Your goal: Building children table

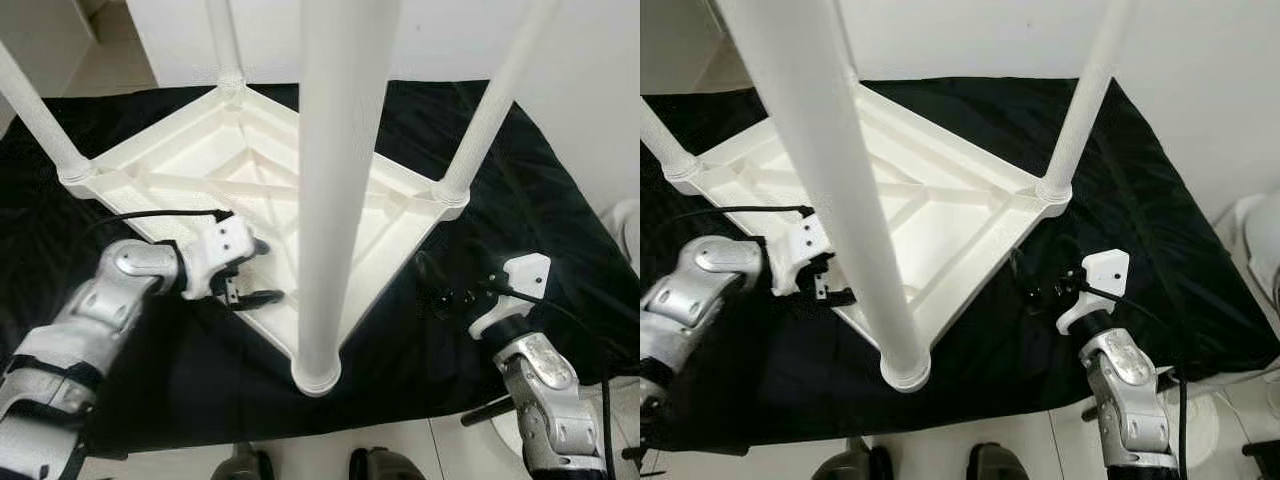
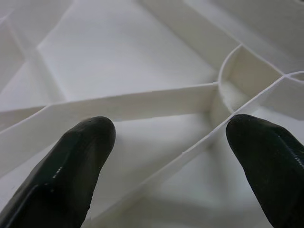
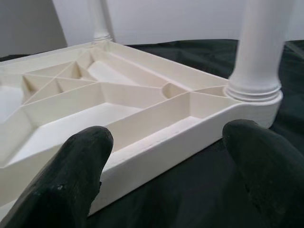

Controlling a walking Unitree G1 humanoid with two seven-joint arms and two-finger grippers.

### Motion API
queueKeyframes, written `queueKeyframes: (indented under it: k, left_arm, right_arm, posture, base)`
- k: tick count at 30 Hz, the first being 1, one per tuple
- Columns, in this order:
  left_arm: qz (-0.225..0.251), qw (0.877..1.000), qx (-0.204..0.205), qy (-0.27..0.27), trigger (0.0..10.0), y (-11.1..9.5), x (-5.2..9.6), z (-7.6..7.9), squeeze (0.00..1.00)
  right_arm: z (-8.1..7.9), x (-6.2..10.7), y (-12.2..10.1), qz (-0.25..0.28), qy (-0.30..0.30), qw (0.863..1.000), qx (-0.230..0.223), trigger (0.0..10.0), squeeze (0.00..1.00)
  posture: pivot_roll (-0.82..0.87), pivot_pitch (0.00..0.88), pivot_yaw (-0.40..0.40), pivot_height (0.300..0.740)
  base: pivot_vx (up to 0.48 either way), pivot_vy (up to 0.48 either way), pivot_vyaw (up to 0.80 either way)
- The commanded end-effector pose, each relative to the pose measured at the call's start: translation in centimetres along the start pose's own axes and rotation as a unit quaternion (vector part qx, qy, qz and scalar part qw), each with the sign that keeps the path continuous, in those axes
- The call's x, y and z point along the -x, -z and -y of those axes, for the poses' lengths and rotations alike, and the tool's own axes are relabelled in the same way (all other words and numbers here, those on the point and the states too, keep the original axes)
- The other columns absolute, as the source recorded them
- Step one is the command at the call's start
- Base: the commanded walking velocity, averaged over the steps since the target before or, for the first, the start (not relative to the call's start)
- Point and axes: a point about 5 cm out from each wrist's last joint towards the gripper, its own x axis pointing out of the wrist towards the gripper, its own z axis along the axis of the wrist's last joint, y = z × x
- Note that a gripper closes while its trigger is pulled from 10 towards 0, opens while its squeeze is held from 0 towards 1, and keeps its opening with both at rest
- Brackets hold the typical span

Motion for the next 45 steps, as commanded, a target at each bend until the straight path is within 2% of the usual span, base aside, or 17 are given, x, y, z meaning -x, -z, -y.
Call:
queueKeyframes:
  k: [1,8,14,19,25,26,27,29,30,37,38,39,40,43,44,45]
  left_arm:
    - [-0.008,1.000,-0.008,0.023,10.0,0.2,-0.2,0.2,0.00]
    - [-0.016,0.998,-0.018,0.056,10.0,0.4,-0.7,0.3,0.00]
    - [-0.028,0.995,-0.025,0.090,10.0,1.0,-1.3,0.7,0.00]
    - [-0.039,0.992,-0.029,0.116,10.0,1.5,-1.1,1.1,0.00]
    - [-0.045,0.992,-0.026,0.118,10.0,1.8,-1.0,1.1,0.00]
    - [-0.045,0.992,-0.025,0.119,9.9,1.9,-1.0,1.1,0.00]
    - [-0.045,0.991,-0.025,0.121,8.3,1.9,-1.1,1.1,0.00]
    - [-0.046,0.991,-0.028,0.125,8.4,2.0,-1.1,1.2,0.00]
    - [-0.047,0.990,-0.029,0.128,8.9,2.0,-1.2,1.2,0.00]
    - [-0.038,0.989,-0.030,0.141,8.8,1.7,-1.8,1.5,0.00]
    - [-0.037,0.988,-0.030,0.145,7.5,1.7,-1.9,1.6,0.00]
    - [-0.036,0.988,-0.030,0.148,7.5,1.8,-1.9,1.7,0.00]
    - [-0.036,0.987,-0.030,0.151,4.9,1.8,-1.9,1.7,0.00]
    - [-0.036,0.987,-0.030,0.155,4.4,1.8,-1.9,1.8,0.00]
    - [-0.034,0.987,-0.029,0.156,2.2,1.8,-1.9,1.8,0.00]
    - [-0.033,0.987,-0.028,0.157,1.6,1.8,-1.9,1.8,0.00]
  right_arm:
    - [0.0,0.4,0.1,-0.007,0.003,1.000,0.000,10.0,0.00]
    - [0.3,0.9,0.2,-0.014,0.009,1.000,0.006,10.0,0.00]
    - [-0.1,0.8,0.3,-0.015,0.004,1.000,0.009,10.0,0.00]
    - [-0.1,0.9,0.3,-0.019,0.001,1.000,0.014,10.0,0.00]
    - [-0.1,1.1,0.5,-0.021,0.003,1.000,0.014,10.0,0.00]
    - [-0.2,1.1,0.5,-0.022,0.002,1.000,0.014,10.0,0.00]
    - [-0.2,1.1,0.5,-0.022,0.001,1.000,0.014,10.0,0.00]
    - [-0.3,1.1,0.5,-0.023,0.000,1.000,0.015,10.0,0.00]
    - [-0.3,1.1,0.5,-0.024,-0.001,1.000,0.016,10.0,0.00]
    - [-0.4,1.2,0.5,-0.025,-0.001,0.999,0.020,10.0,0.00]
    - [-0.3,1.2,0.5,-0.026,0.000,0.999,0.021,10.0,0.00]
    - [-0.3,1.3,0.5,-0.027,0.001,0.999,0.022,10.0,0.00]
    - [-0.3,1.3,0.5,-0.027,0.001,0.999,0.021,10.0,0.00]
    - [-0.3,1.4,0.6,-0.029,0.002,0.999,0.022,10.0,0.00]
    - [-0.4,1.4,0.6,-0.029,0.002,0.999,0.023,10.0,0.00]
    - [-0.4,1.5,0.6,-0.030,0.002,0.999,0.023,10.0,0.00]
  posture:
    - [-0.13,0.095,0.079,0.740]
    - [-0.14,0.095,0.086,0.740]
    - [-0.15,0.095,0.093,0.740]
    - [-0.15,0.100,0.096,0.740]
    - [-0.14,0.106,0.096,0.740]
    - [-0.14,0.107,0.096,0.740]
    - [-0.14,0.108,0.096,0.740]
    - [-0.14,0.110,0.098,0.740]
    - [-0.14,0.110,0.098,0.740]
    - [-0.15,0.114,0.102,0.740]
    - [-0.15,0.113,0.104,0.740]
    - [-0.15,0.113,0.104,0.740]
    - [-0.15,0.117,0.105,0.740]
    - [-0.15,0.117,0.105,0.740]
    - [-0.16,0.119,0.108,0.740]
    - [-0.16,0.119,0.108,0.740]
  base:
    - [0.000,0.000,0.00]
    - [0.000,0.000,0.00]
    - [0.000,0.000,0.00]
    - [0.000,0.000,0.00]
    - [0.000,0.000,0.00]
    - [0.000,0.000,0.00]
    - [0.000,0.000,0.00]
    - [0.000,0.000,0.00]
    - [0.000,0.000,0.00]
    - [0.000,0.000,0.00]
    - [0.000,0.000,0.00]
    - [0.000,0.000,0.00]
    - [0.000,0.000,0.00]
    - [0.000,0.000,0.00]
    - [0.000,0.000,0.00]
    - [0.000,0.000,0.00]
